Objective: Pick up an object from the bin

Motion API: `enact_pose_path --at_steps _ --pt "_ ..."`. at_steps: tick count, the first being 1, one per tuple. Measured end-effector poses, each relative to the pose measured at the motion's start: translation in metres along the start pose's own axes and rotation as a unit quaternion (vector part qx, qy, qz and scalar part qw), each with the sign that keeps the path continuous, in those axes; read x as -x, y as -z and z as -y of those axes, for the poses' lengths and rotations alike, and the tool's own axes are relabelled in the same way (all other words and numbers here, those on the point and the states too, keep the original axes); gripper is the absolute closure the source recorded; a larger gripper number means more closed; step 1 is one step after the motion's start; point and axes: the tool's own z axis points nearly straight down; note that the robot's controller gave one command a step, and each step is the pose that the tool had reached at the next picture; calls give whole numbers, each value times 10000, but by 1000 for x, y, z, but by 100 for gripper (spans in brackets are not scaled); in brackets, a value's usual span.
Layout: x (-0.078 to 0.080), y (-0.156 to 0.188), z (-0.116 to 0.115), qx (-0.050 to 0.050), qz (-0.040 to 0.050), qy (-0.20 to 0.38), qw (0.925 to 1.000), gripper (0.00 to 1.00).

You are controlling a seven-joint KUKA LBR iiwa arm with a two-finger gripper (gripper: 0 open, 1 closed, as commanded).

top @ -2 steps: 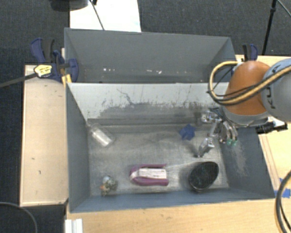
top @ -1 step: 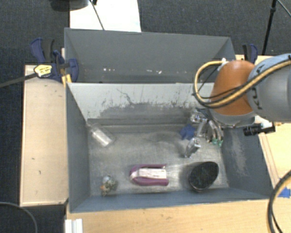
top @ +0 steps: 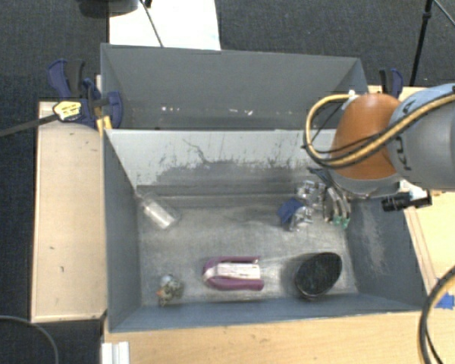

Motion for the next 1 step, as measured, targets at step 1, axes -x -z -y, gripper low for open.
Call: enact_pose_path --at_steps 1 --pt "-14 172 -9 10 49 -48 10000 100"
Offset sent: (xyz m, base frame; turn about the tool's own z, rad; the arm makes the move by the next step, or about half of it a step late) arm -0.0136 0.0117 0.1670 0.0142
